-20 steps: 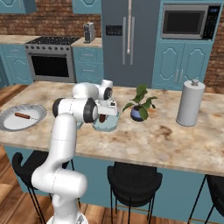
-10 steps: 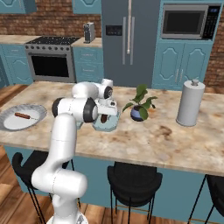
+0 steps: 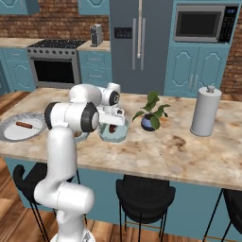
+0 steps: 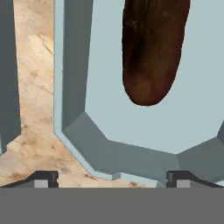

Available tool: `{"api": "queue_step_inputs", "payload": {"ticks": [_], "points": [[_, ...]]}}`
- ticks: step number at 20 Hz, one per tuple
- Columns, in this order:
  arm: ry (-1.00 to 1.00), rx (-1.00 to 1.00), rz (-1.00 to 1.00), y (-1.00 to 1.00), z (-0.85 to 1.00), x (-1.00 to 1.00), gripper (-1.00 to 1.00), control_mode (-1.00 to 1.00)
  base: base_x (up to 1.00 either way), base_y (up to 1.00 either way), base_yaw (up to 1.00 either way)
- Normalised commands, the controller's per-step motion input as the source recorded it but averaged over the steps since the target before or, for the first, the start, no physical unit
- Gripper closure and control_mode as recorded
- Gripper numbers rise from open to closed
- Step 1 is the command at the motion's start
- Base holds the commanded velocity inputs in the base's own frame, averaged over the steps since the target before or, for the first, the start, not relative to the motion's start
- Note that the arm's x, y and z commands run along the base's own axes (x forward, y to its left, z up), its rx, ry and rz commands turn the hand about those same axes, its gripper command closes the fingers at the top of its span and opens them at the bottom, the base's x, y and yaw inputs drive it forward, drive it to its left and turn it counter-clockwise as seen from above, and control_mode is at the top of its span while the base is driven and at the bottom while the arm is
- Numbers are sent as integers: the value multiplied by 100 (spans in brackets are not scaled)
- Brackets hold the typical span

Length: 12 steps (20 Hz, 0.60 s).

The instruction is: Place one cooked food and one vegetable from the large plate to each tupperware container.

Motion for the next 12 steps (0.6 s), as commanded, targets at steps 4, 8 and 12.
{"api": "queue_step_inputs", "payload": {"ticks": [4, 8, 12], "points": [[-11, 0, -1, 0, 85, -82, -100, -100, 0, 0, 0], [-10, 0, 0, 0, 60, -95, -100, -100, 0, 0, 0], [-12, 0, 0, 1, 16, -98, -100, -100, 0, 0, 0]]}}
